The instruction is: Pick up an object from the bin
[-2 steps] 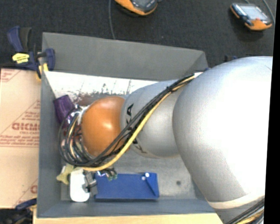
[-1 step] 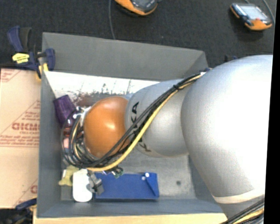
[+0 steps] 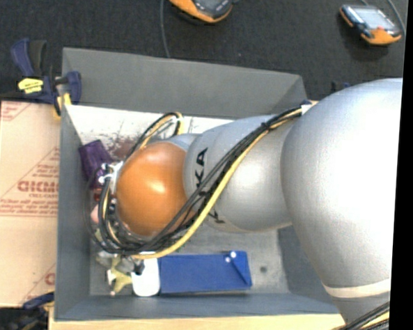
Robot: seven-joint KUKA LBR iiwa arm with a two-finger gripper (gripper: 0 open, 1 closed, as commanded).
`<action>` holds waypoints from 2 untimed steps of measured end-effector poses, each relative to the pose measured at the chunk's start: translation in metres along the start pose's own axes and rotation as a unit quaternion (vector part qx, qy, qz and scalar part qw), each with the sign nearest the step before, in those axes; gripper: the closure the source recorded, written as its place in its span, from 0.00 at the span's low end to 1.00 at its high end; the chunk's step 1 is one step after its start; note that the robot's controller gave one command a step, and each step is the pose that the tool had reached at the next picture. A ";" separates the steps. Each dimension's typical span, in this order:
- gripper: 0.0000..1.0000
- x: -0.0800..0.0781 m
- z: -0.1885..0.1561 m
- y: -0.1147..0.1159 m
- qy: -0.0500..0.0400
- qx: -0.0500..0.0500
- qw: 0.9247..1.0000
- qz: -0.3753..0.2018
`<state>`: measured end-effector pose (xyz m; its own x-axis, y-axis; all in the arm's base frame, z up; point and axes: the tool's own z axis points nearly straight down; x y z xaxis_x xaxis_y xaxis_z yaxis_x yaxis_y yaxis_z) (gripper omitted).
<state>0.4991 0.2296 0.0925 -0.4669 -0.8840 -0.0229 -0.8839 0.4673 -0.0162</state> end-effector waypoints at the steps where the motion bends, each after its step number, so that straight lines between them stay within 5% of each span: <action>1: 1.00 0.002 -0.004 0.001 0.000 -0.002 1.000 0.005; 2: 1.00 0.018 -0.048 -0.003 -0.003 0.001 0.999 0.033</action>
Offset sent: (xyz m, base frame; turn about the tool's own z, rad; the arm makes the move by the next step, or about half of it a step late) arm -0.0080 -0.0171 0.0449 0.0630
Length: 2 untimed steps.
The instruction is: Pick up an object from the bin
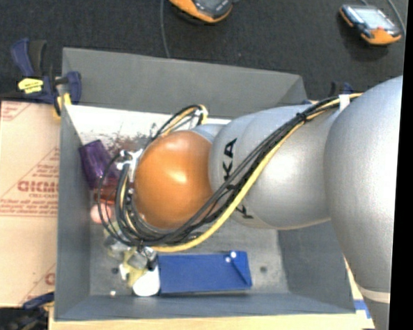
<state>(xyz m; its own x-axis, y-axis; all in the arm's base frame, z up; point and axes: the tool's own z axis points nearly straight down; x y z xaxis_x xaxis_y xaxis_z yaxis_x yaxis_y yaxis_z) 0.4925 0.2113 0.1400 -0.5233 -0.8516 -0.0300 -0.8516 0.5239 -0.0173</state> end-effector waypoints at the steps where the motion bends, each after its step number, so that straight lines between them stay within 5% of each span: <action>1: 1.00 0.010 -0.011 0.006 0.003 -0.003 1.000 -0.002; 2: 1.00 0.013 -0.041 0.004 0.005 -0.005 1.000 0.001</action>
Offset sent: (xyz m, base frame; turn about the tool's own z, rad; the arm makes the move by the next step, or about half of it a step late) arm -0.0108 -0.0158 0.1338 0.0293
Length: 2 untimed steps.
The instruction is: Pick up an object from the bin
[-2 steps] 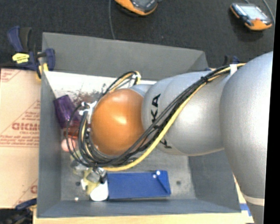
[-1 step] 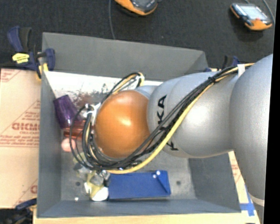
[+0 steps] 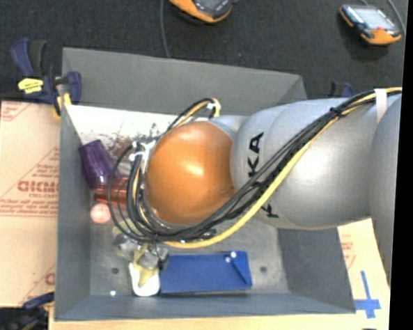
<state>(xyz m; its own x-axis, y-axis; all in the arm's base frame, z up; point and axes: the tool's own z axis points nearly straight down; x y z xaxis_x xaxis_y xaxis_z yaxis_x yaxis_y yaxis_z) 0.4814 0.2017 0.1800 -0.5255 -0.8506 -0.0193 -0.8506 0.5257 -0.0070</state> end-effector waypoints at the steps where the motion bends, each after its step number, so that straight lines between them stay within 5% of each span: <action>1: 1.00 -0.002 0.009 -0.015 -0.004 0.004 0.997 -0.082; 2: 1.00 0.001 -0.040 -0.014 -0.002 0.001 0.997 -0.075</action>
Offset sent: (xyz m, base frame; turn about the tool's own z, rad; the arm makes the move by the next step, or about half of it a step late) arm 0.0103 -0.0095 0.0988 -0.0541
